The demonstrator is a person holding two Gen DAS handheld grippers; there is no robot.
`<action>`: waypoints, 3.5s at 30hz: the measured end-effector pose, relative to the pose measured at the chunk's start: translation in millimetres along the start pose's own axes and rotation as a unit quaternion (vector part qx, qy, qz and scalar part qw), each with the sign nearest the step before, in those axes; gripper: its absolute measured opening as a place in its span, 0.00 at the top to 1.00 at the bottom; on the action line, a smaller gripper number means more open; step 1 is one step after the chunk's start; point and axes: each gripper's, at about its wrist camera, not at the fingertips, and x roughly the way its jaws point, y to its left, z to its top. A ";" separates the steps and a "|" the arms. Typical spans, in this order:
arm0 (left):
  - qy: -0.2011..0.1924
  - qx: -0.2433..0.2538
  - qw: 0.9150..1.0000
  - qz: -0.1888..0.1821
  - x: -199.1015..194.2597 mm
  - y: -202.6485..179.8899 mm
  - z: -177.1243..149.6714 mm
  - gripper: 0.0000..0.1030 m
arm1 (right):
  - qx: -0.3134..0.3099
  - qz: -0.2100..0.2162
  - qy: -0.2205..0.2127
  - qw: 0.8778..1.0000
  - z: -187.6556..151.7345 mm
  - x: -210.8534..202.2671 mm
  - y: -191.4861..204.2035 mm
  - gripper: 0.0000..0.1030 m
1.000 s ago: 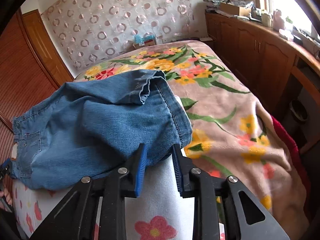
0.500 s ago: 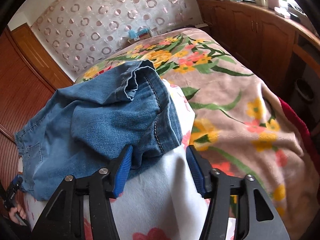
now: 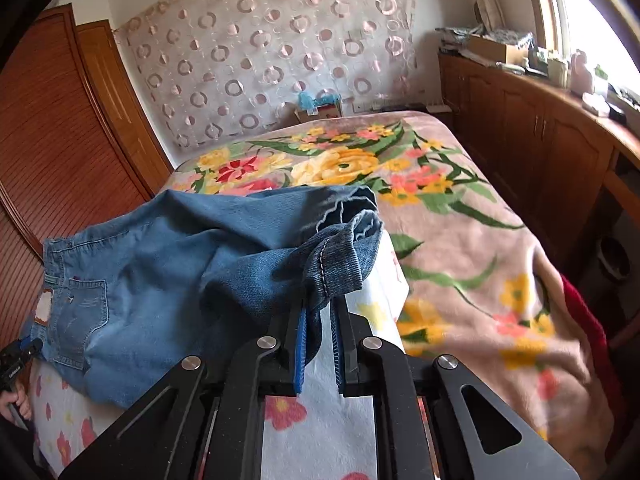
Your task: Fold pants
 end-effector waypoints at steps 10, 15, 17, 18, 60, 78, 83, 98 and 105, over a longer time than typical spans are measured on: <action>-0.040 0.008 0.999 0.001 -21.5 -11.2 9.2 0.95 | -0.010 -0.005 -0.023 1.000 3.1 -8.5 7.9 0.91; -0.074 -0.002 0.997 -0.005 -45.4 -8.8 29.0 0.96 | -0.025 -0.015 -0.044 0.999 6.1 -18.2 13.4 0.92; -0.077 -0.003 0.997 0.000 -51.8 -5.6 36.6 0.96 | -0.026 -0.019 -0.060 0.998 6.4 -26.5 14.7 0.93; -0.078 -0.003 0.997 0.004 -55.2 -4.2 40.7 0.97 | -0.026 -0.020 -0.066 0.997 5.4 -30.7 14.9 0.93; -0.043 -0.052 0.998 -0.019 -159.9 19.5 -81.9 0.97 | 0.015 0.025 -0.027 0.999 -194.9 -185.6 -36.6 0.93; -0.042 -0.029 0.999 -0.003 -159.1 2.7 -86.6 0.65 | 0.014 0.008 0.001 1.000 -218.7 -173.2 -21.0 0.92; -0.035 -0.008 0.999 -0.034 -138.2 -26.0 -78.4 0.42 | 0.002 0.003 -0.003 1.000 -219.2 -173.4 -20.1 0.92; 0.009 0.046 0.995 -0.088 -65.9 -107.4 -67.2 0.24 | -0.016 -0.014 0.002 1.000 -222.0 -183.5 -24.7 0.83; 0.009 0.056 0.996 -0.075 -59.6 -122.8 -72.5 0.24 | -0.022 -0.032 -0.016 0.999 -215.9 -199.2 -28.8 0.66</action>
